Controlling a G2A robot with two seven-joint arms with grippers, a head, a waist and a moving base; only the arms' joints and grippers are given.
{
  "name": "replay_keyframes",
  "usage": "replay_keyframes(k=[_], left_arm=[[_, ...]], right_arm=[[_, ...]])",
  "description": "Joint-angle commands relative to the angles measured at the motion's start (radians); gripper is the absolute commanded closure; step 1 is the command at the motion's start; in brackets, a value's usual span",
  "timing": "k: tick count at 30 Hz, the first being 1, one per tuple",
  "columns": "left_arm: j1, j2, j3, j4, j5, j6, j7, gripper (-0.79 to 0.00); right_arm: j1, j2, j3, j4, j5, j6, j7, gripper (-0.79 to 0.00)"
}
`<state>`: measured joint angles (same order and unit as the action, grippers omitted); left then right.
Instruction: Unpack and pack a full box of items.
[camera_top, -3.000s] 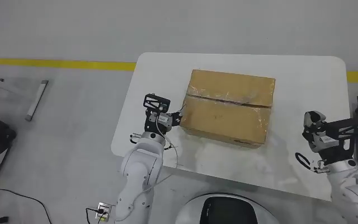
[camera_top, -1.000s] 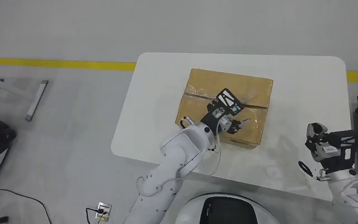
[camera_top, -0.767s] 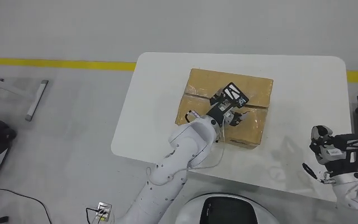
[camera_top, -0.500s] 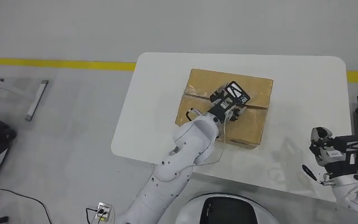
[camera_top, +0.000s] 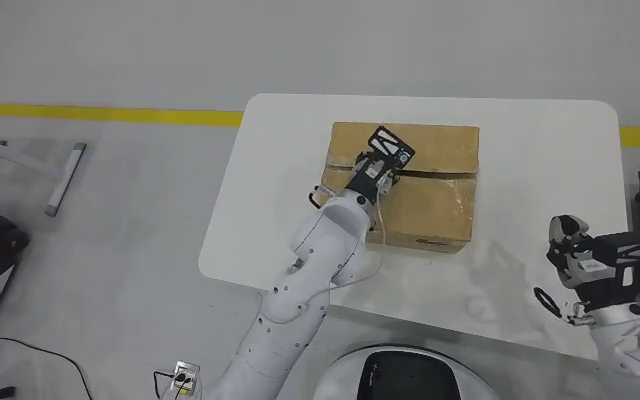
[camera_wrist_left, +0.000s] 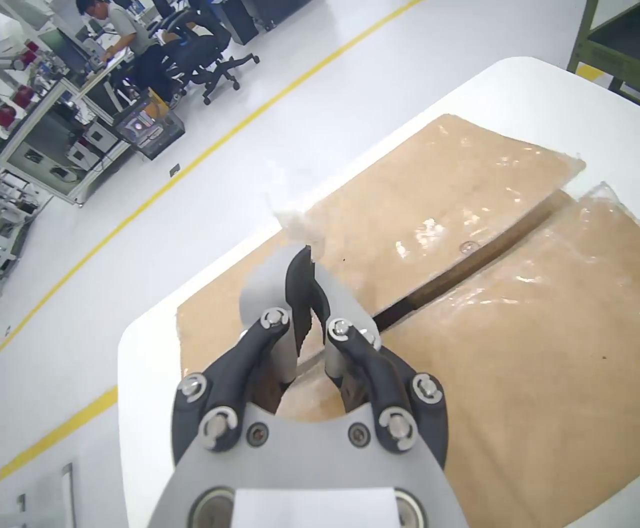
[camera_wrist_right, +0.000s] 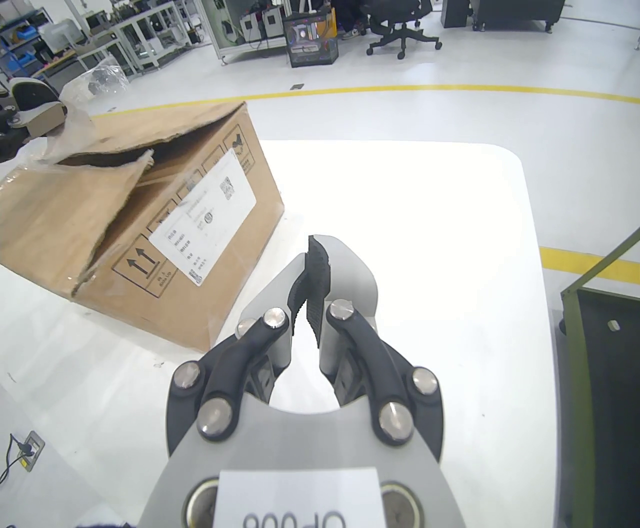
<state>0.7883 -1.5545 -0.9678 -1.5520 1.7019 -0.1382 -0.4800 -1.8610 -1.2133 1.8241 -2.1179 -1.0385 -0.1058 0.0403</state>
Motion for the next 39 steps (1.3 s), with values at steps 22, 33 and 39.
replay_keyframes(k=[22,33,39], left_arm=[[0.049,0.044,-0.354,-0.14,0.153,0.15,-0.046,0.0],[0.049,0.051,-0.441,-0.104,0.192,0.225,-0.112,-0.785],[0.041,0.055,-0.47,-0.095,0.225,0.24,-0.137,-0.785]], right_arm=[[0.244,0.005,-0.234,-0.042,-0.131,-0.07,0.248,0.0],[0.272,0.005,-0.259,-0.007,-0.151,-0.067,0.279,0.0],[0.268,0.006,-0.251,-0.004,-0.141,-0.073,0.28,0.0]])
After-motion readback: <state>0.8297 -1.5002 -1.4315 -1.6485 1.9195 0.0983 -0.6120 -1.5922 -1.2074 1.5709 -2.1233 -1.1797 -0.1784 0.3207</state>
